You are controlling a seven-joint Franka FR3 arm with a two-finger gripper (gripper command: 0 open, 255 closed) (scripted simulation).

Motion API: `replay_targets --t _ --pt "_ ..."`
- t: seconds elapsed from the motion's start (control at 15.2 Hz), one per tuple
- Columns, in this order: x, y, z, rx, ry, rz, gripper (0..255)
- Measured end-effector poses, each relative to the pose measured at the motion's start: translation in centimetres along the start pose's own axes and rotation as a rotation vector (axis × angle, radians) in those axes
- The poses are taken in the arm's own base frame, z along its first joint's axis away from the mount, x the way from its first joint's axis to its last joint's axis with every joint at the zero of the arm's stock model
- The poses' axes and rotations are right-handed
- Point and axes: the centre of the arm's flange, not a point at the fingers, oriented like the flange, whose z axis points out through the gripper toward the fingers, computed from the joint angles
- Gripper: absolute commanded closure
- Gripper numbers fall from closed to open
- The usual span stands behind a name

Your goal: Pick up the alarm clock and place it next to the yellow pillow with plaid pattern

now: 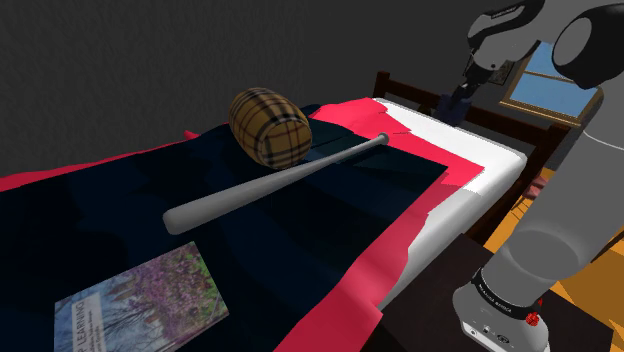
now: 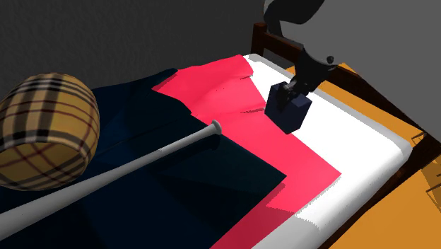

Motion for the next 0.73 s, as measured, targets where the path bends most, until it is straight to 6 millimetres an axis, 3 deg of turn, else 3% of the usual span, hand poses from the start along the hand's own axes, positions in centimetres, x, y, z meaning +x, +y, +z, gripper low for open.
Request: replay_targets --t 0.73 --pt "1.5 0.0 -5.6 0.000 0.000 0.000 255"
